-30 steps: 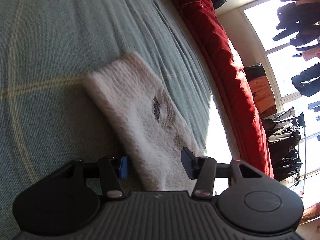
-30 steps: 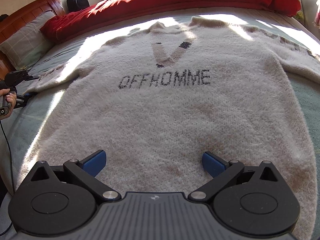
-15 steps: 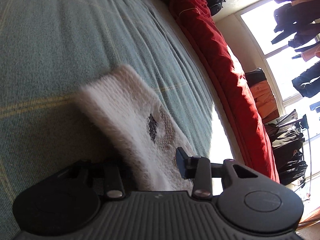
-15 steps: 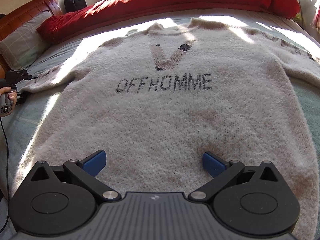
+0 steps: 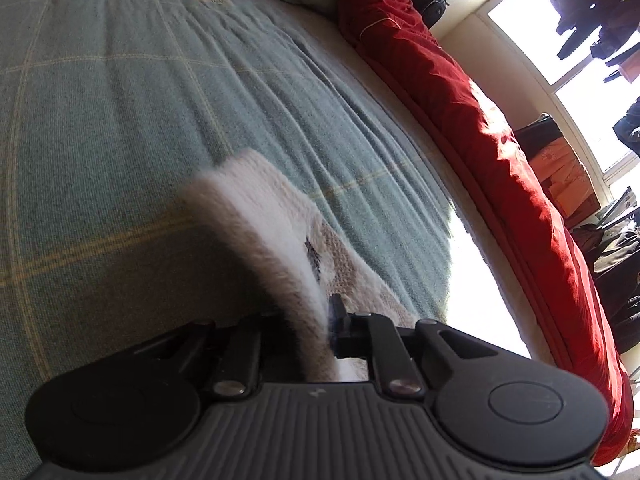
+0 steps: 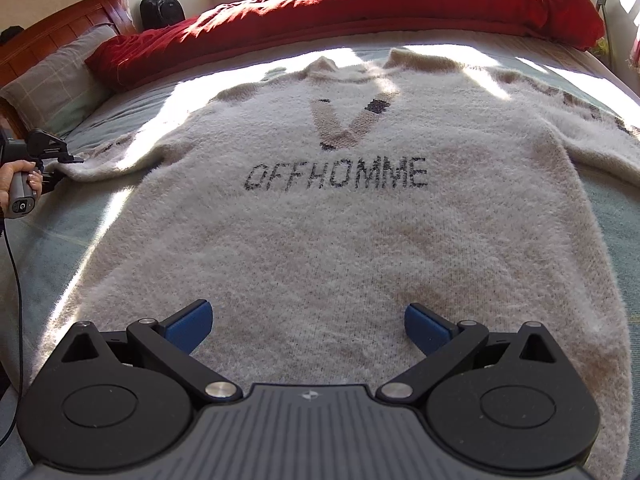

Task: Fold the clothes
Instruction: 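Lift the held sleeve with the left gripper and carry it over the sweater body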

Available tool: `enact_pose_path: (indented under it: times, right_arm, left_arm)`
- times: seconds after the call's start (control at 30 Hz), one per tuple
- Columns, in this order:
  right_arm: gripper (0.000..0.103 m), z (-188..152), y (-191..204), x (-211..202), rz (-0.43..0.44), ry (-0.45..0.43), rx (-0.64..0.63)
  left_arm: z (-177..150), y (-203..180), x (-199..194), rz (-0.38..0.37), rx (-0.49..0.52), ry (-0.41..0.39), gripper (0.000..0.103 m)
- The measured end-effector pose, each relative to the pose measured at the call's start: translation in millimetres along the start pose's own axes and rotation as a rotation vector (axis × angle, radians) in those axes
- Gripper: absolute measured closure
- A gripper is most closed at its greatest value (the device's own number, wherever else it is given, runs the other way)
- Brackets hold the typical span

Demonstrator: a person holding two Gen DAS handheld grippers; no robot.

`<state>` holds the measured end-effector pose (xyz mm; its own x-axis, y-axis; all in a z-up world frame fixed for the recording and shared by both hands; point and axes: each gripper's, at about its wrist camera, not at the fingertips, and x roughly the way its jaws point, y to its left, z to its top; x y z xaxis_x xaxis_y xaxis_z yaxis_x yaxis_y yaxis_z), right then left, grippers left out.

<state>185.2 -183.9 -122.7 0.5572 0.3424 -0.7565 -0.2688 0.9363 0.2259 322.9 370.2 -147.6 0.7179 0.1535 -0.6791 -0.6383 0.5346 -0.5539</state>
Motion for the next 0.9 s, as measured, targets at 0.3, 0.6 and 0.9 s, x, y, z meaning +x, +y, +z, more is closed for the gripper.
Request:
enact_pose_path:
  times: [0.3, 0.6, 0.9]
  right_arm:
    - [0.0, -3.9, 6.7, -13.6, 0.015, -0.041, -0.054]
    - [0.0, -10.3, 15.1, -31.0, 0.025, -0.072, -0.158]
    - [0.0, -2.4, 24.5, -36.6, 0.031, -0.027, -0.219]
  left_arm:
    - [4.3, -61.4, -37.0, -0.024, 0.14, -0.043, 0.095]
    - [-9.6, -133.2, -71.9, -0.092, 0.26, -0.059, 0.095]
    - [-36.5, -198.5, -93.7, -0.155, 0.358, -0.041, 0.095]
